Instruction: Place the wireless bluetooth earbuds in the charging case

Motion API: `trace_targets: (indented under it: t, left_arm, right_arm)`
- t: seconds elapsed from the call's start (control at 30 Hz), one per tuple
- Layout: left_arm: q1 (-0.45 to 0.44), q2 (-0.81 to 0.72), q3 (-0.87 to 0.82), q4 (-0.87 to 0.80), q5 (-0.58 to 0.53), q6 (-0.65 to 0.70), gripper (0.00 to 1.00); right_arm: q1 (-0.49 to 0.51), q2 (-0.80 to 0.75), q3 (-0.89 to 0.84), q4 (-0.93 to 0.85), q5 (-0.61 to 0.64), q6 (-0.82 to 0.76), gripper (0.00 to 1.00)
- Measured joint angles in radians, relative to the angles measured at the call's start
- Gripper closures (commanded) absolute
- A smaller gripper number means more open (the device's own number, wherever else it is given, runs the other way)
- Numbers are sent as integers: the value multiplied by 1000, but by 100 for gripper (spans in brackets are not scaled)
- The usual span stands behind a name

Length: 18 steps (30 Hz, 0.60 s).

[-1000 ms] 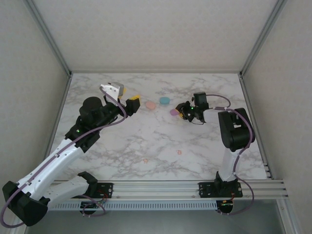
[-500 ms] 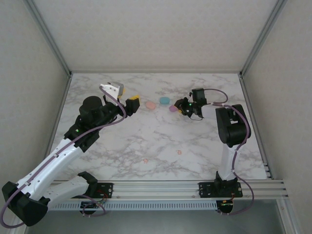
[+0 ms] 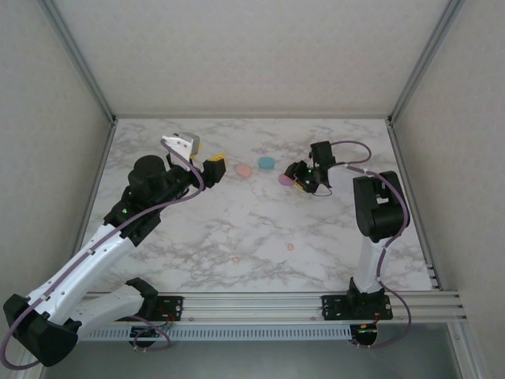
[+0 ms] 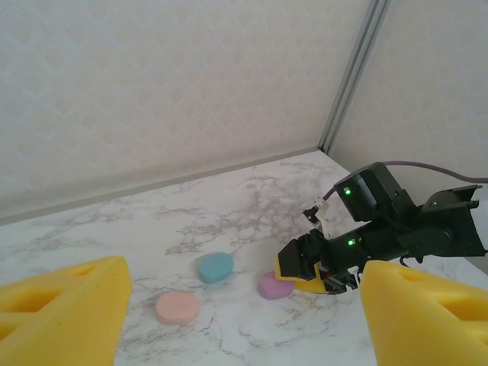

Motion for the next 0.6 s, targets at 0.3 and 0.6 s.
trace_targets:
  t: [0.3, 0.6]
  left_arm:
    - [12, 0, 0, -21, -38, -4, 19]
    - [87, 0, 0, -79, -116, -92, 14]
  right_arm:
    - [0, -84, 79, -154, 105, -111, 36]
    - [163, -3, 390, -265, 79, -468, 37]
